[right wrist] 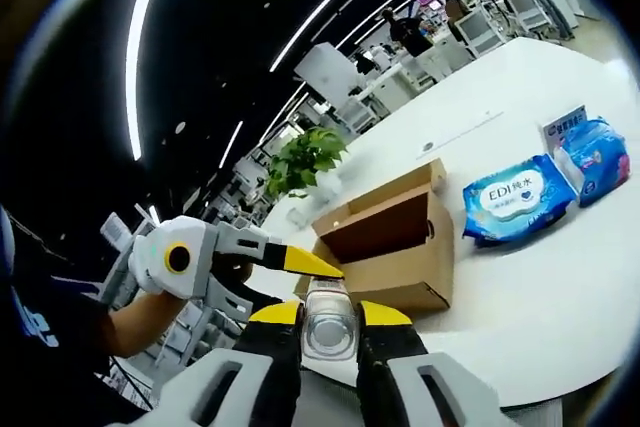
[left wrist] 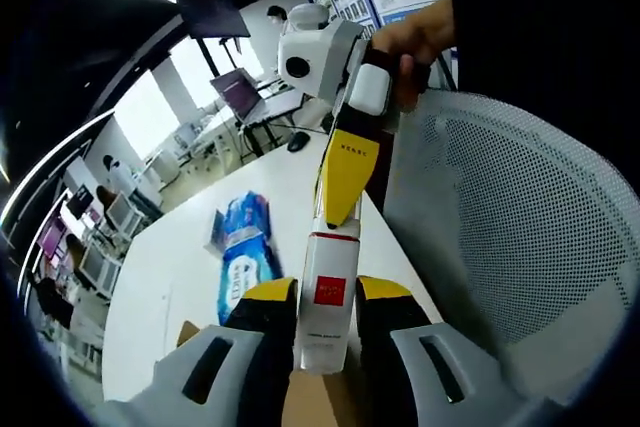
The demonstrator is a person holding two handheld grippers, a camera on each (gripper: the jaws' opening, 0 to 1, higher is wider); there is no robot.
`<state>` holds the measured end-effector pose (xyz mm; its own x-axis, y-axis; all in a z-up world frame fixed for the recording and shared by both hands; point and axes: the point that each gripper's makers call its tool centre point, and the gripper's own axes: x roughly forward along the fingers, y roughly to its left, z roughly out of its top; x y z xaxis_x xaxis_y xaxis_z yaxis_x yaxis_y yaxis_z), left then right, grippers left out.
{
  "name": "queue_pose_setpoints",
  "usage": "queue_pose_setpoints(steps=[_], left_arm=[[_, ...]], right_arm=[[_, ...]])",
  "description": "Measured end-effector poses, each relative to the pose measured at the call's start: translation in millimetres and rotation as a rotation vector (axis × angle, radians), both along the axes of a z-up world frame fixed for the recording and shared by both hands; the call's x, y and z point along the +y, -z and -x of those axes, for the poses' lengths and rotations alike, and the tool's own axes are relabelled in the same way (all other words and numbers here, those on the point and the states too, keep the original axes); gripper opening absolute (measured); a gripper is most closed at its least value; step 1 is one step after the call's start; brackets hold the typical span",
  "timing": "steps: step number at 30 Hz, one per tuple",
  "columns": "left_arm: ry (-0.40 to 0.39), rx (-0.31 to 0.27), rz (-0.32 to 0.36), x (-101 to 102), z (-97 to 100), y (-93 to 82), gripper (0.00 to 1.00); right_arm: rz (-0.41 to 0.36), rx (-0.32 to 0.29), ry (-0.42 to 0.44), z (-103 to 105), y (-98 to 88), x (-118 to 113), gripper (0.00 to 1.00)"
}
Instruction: Operate the shoe box by opening the lid, removing the specified soft item, and placing it in the target area until the item is outside and the box remains undamaged.
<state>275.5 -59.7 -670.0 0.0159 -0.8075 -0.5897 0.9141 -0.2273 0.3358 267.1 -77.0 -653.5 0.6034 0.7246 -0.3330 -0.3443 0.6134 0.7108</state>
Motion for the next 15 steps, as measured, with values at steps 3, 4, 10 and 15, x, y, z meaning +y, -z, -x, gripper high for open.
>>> queue_pose_setpoints(steps=[3,4,10,15], left_arm=[[-0.005,-0.002,0.001,0,-1.5,0.4,0.27],[-0.008,-0.005,0.002,1,-2.2,0.7,0.27],[-0.034,-0.007,-0.004,6,-9.0,2.4,0.3],[-0.074,0.01,0.009,10,-13.1,2.6,0.34]], right_arm=[[0.009,0.003,-0.011,0,1.1,1,0.16],[0.01,0.004,-0.012,-1,1.0,1,0.15],[0.024,0.002,-0.02,-5,0.0,-1,0.15],[0.049,-0.005,-0.03,-9,-0.5,-6,0.15]])
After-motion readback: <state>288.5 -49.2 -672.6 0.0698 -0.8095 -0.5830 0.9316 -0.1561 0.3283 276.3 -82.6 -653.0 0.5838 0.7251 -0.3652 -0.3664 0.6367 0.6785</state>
